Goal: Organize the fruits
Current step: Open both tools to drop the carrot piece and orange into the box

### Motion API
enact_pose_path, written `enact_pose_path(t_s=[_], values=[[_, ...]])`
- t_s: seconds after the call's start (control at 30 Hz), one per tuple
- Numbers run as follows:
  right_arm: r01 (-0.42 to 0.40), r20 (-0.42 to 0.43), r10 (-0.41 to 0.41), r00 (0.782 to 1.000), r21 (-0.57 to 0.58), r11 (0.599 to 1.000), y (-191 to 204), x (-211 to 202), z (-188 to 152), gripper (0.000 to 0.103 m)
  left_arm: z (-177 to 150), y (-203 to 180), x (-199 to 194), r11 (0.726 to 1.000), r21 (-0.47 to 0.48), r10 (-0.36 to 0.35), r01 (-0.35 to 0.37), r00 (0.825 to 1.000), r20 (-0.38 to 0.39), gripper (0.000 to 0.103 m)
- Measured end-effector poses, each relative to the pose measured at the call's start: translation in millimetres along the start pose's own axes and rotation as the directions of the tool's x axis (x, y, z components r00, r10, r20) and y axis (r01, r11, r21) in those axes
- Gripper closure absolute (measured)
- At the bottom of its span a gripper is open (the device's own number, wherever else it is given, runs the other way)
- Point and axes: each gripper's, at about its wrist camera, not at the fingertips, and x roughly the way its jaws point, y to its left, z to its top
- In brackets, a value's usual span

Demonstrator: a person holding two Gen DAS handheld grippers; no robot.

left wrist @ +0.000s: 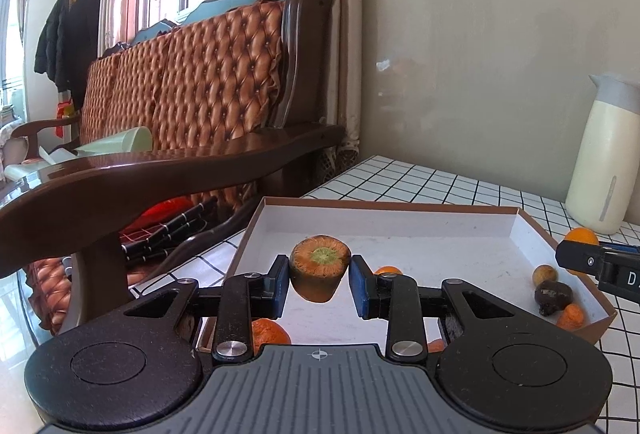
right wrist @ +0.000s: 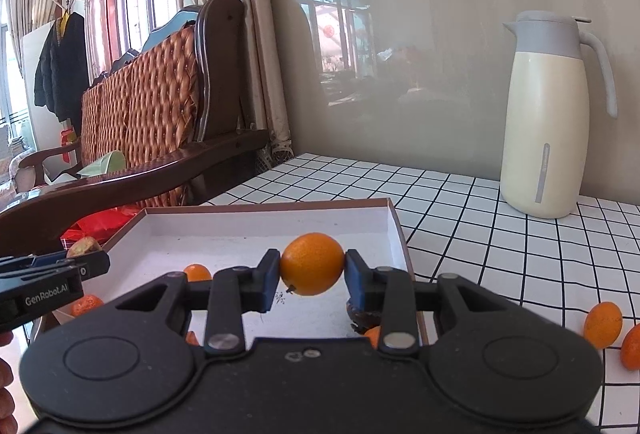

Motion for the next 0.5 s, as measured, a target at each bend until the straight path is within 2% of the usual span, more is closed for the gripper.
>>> enact_pose_path(t_s=[0.4, 0.43, 0.47, 0.5], values=[[0.011, -0.021, -0.01, 1.0, 0.017, 1.0, -7, 26, 2, 0.074, 1, -1, 26, 0.999, -0.013, 0.029, -0.029, 0.999, -0.024, 0.07], [0.015, -0.018, -0.015, 1.0, 0.016, 1.0, -6, 27, 2, 0.06, 2, -1, 28, 0.999, -0.011, 0.036, -0.036, 0.999, -0.028, 0.07], [0.026, -0.009, -0.026, 1.0, 0.019, 0.999, -7, 26, 3, 0.044, 2, -1, 29, 0.999, -0.008, 0.042, -0.043, 0.999, -0.029, 0.057], [0.04, 0.02, -0.04, 0.999, 0.028, 0.999, -7, 23, 4, 0.017, 3, -2, 29, 0.998, -0.01, 0.062, -0.062, 0.998, -0.021, 0.02]])
